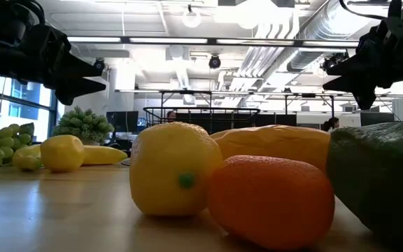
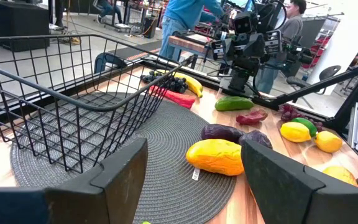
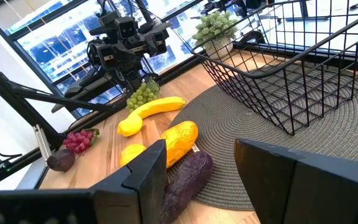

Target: Build produce basket

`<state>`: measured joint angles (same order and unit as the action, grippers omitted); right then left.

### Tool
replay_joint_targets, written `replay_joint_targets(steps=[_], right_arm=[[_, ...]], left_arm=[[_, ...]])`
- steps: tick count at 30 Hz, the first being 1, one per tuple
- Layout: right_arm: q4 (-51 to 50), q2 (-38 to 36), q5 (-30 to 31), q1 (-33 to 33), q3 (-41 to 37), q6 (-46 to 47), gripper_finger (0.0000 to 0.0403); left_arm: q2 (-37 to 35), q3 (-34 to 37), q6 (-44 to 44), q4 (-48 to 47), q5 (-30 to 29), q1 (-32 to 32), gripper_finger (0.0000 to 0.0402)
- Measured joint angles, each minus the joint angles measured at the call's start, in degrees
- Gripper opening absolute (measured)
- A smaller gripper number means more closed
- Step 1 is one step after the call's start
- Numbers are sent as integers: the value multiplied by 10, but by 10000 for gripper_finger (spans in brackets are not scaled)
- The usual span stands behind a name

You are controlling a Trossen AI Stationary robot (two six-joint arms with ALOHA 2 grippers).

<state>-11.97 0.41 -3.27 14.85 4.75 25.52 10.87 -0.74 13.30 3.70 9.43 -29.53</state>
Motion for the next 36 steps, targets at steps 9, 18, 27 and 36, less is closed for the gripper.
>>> replay_joint_targets(steps=[9, 18, 27, 36], right_arm=[[0, 0, 0, 0, 0, 0, 172], [0, 0, 0, 0, 0, 0, 172], [0, 0, 0, 0, 0, 0, 172], [0, 0, 0, 0, 0, 0, 172]], left_arm=[[0, 0, 0, 3, -40, 0, 250], [0, 0, 0, 4, -43, 0, 250], [0, -7, 0, 7, 16, 1, 250], [13, -89, -35, -27, 47, 23, 250]])
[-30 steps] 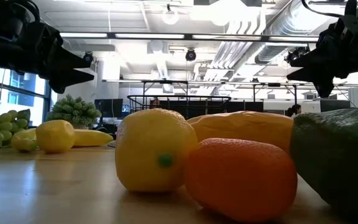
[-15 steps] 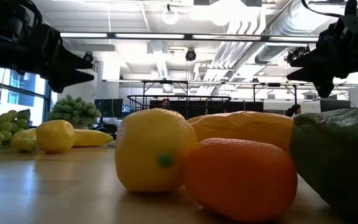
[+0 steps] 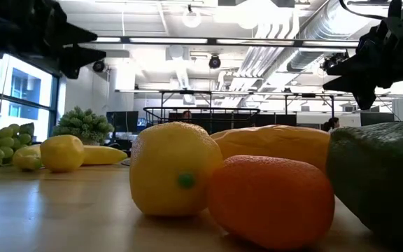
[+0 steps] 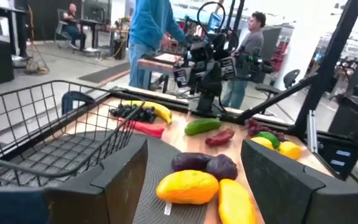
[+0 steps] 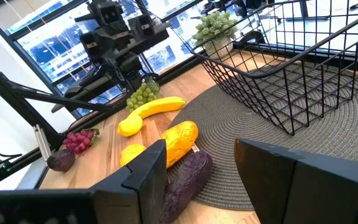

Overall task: Build produce basket
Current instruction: Put the mango into the black wire basket

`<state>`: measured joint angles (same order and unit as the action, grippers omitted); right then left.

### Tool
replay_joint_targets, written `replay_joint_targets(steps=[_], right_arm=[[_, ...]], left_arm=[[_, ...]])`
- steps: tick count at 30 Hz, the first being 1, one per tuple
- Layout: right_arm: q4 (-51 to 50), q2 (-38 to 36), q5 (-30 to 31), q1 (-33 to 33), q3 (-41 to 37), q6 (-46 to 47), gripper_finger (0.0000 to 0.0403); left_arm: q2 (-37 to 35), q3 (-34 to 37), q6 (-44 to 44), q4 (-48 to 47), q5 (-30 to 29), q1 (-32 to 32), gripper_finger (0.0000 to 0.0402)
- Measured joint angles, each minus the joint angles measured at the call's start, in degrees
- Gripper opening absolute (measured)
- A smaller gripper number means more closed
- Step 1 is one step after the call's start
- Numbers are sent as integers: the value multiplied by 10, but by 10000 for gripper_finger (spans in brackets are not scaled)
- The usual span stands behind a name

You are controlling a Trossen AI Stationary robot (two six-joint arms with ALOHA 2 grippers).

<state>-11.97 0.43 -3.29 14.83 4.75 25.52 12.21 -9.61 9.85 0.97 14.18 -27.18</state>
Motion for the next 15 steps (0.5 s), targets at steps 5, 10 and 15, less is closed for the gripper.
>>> replay_joint_targets(steps=[5, 10, 15], right_arm=[[0, 0, 0, 0, 0, 0, 172], [0, 0, 0, 0, 0, 0, 172], [0, 0, 0, 0, 0, 0, 172]], left_arm=[[46, -60, -28, -17, -3, 27, 250], [121, -140, -61, -68, -25, 61, 250], [212, -208, -87, -106, -50, 109, 250]])
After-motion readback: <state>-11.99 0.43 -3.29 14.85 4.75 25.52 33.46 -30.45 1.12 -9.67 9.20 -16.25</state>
